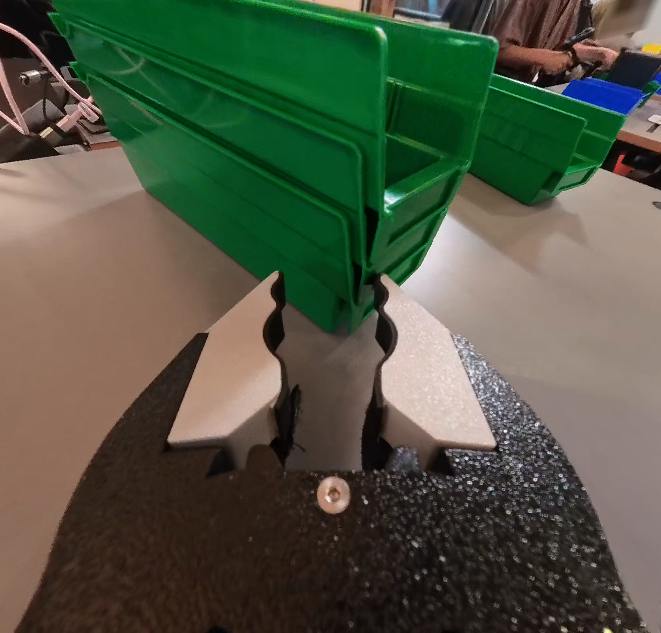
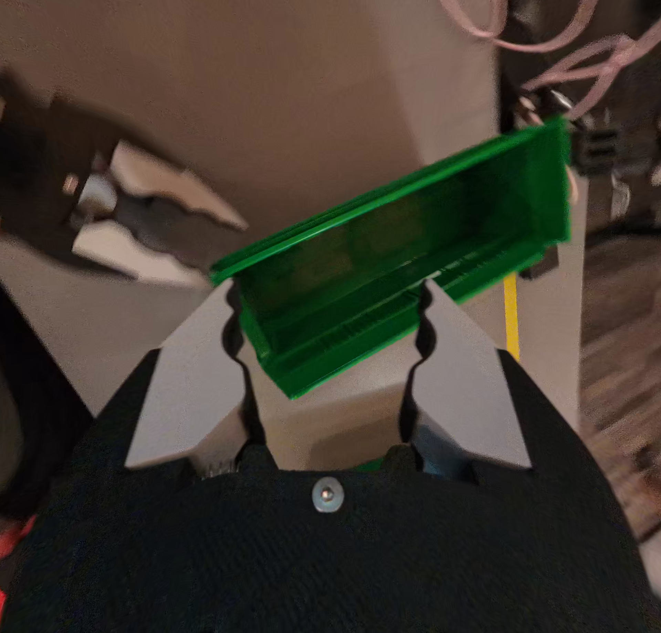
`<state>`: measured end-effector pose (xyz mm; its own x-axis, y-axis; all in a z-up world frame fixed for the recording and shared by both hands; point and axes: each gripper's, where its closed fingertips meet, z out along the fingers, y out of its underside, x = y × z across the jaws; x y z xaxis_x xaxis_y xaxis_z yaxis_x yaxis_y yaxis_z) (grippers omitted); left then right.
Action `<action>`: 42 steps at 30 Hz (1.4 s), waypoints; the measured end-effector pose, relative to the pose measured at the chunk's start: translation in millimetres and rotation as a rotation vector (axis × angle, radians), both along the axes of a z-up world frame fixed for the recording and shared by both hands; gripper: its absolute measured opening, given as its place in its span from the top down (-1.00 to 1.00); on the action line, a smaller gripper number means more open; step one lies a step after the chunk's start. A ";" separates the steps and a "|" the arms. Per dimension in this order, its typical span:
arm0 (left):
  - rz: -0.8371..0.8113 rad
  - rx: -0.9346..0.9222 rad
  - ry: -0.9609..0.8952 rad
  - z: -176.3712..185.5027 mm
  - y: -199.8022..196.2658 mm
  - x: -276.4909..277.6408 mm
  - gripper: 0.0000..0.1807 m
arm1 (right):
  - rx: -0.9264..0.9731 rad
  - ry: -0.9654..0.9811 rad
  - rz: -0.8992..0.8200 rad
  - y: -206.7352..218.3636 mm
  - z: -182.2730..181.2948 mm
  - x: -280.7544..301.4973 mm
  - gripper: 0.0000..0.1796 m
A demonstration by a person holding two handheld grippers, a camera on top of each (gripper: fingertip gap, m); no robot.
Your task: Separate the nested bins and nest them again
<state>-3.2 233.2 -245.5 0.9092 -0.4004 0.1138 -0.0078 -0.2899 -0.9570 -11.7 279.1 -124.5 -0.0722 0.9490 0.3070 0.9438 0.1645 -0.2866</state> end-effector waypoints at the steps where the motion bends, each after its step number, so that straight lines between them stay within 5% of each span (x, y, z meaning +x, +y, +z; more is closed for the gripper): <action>1: -0.003 -0.003 -0.006 -0.2 0.0 0.0 0.47 | 0.001 0.062 -0.114 15.7 9.1 -6.0 -0.25; 6: 0.002 0.011 0.018 0.4 -0.7 1.0 0.49 | -0.134 0.140 -0.620 71.5 -1.9 -11.4 -0.71; 9: 0.006 0.024 0.021 2.0 -1.2 0.7 0.50 | -0.200 0.026 -0.771 79.6 -35.1 -1.5 -0.76; 14: -0.003 0.015 0.002 1.7 -1.2 0.8 0.50 | -0.258 -0.043 -0.817 79.5 -54.5 -7.3 -0.45; 30: -0.012 0.005 -0.047 3.1 -0.8 -1.2 0.51 | -0.241 -0.061 -0.794 88.8 -31.0 -9.1 0.00; 32: -0.010 0.002 -0.042 2.4 -0.6 -1.3 0.51 | -0.271 0.056 -0.755 88.8 -15.0 -26.2 0.96; 34: -0.025 0.010 -0.049 3.9 -1.3 0.4 0.48 | -0.005 0.033 -0.678 114.2 6.7 -16.1 1.00; 42: -0.024 0.022 -0.089 7.5 -1.9 -2.7 0.47 | -0.081 0.077 -0.687 107.8 13.9 -10.4 0.66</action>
